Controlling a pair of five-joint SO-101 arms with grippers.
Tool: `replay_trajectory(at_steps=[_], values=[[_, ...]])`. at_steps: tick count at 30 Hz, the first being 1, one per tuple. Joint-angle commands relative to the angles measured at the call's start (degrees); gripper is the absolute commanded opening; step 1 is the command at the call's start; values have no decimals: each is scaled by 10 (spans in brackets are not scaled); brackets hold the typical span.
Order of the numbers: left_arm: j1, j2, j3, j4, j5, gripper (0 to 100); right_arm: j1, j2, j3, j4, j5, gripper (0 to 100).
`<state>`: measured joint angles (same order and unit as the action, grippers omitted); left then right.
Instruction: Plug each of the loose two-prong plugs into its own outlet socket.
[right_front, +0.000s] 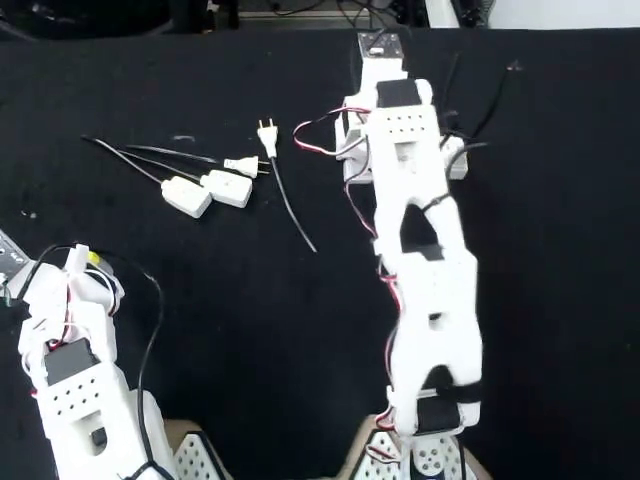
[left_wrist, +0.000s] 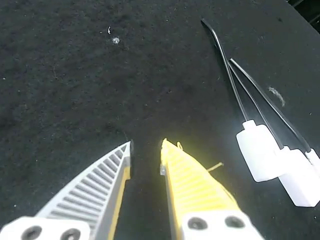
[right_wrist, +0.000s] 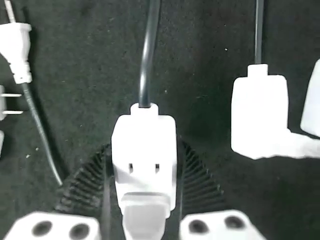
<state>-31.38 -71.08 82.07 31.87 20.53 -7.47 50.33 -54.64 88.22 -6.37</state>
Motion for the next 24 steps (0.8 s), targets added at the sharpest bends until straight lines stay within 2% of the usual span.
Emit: replay_trajectory(at_steps=[1,7,13,17,19,24], values=[[7,-6,-32,-4,3,113,2,62,-154,50,-8,11],[7,-6,-32,-4,3,113,7,187,-320,66,-7,11],[7,-6,-32,-4,3,113,7,242,-404,106,-7,26],[7,-6,-32,-4,3,113,8,241,-410,113,0,229],[7,-6,-32,-4,3,113,4,229,-411,113,32,309],[7,-6,-32,-4,3,113,6,161,-410,115,69,309]])
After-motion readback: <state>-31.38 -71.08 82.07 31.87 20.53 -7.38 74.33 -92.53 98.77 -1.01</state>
